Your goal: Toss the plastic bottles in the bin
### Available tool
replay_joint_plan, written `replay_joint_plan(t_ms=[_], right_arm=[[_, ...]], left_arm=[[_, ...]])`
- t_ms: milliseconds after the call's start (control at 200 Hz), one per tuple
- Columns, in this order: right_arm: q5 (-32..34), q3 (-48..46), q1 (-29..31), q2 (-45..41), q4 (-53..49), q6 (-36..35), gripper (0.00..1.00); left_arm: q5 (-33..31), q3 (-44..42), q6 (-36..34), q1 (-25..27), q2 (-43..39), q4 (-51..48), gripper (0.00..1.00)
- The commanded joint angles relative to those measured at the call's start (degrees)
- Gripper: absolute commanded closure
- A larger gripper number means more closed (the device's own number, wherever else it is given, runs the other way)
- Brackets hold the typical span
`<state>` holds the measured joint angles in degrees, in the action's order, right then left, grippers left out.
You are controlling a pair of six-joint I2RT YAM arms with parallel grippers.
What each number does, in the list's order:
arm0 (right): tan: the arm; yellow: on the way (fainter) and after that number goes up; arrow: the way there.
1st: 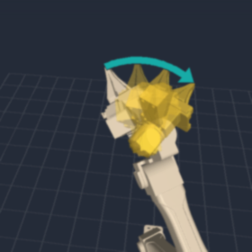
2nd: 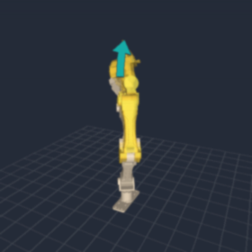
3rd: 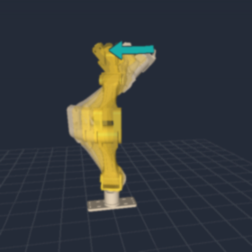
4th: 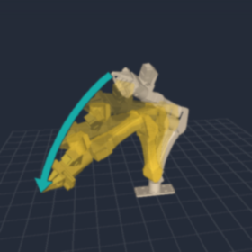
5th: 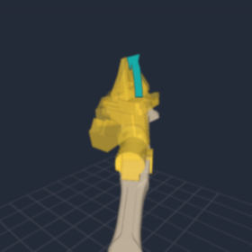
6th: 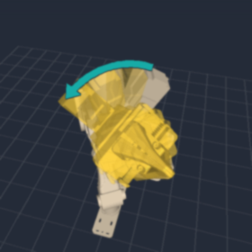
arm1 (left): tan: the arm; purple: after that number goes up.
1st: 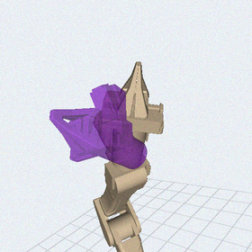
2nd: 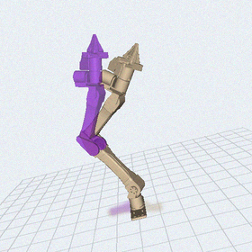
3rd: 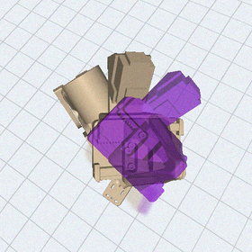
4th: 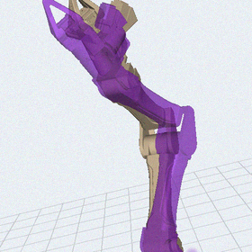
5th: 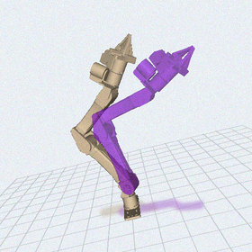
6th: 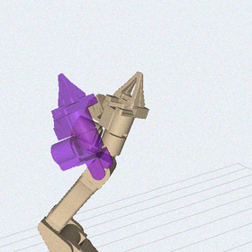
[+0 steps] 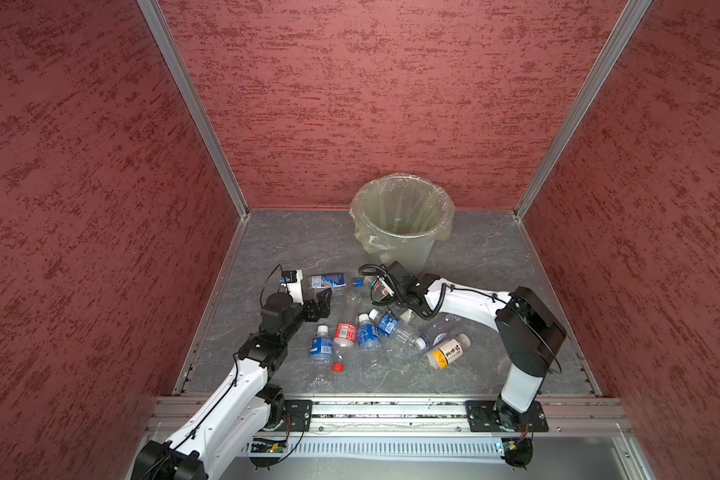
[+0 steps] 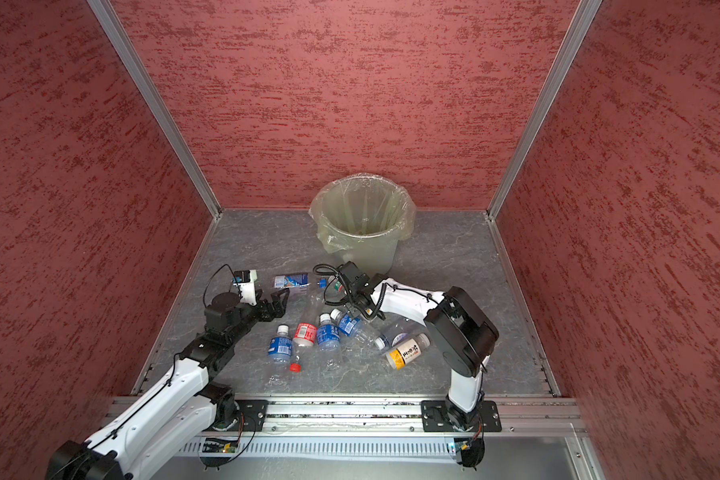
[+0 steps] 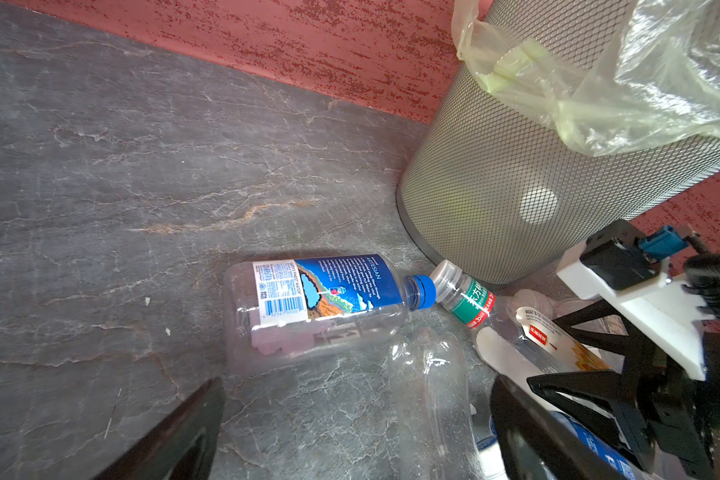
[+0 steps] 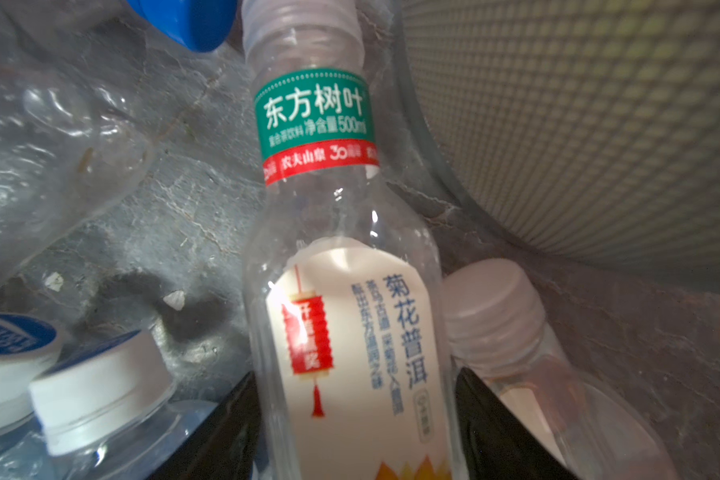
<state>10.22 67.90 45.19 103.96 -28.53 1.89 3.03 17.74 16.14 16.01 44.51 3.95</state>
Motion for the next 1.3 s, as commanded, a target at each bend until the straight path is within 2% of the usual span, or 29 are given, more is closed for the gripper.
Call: replay_joint_plan(t_ms=[0,180,301,376,536,1298], right_arm=[[-0.3,1.7,0.0,1.4,0.5,-0.7,0.25],[0.2,1.8,-0.1,1.7,0.7,-0.8,0.28],[0.5,1.7,0.0,1.4,0.7,-0.8,0.37],[0.7,1.7,0.0,1.1,0.5,-0.8,0.46],[1.7,1.2,0.0,-0.3,0.9,-0.9,0.50],[6.3,-1.0,3.3,-12.7,-3.3,1.4,0.52]], left_arm=[[0.8,0.5,0.3,-0.5,0.3,1.0,0.00],[1.0,0.6,0.4,-0.9,0.5,1.0,0.00],[0.9,0.6,0.4,-0.9,0.6,1.2,0.00],[1.1,0.6,0.5,-1.0,0.7,1.2,0.00],[1.1,0.5,0.6,-1.2,0.8,1.2,0.00],[1.4,0.2,1.3,-2.3,1.0,1.9,0.00]])
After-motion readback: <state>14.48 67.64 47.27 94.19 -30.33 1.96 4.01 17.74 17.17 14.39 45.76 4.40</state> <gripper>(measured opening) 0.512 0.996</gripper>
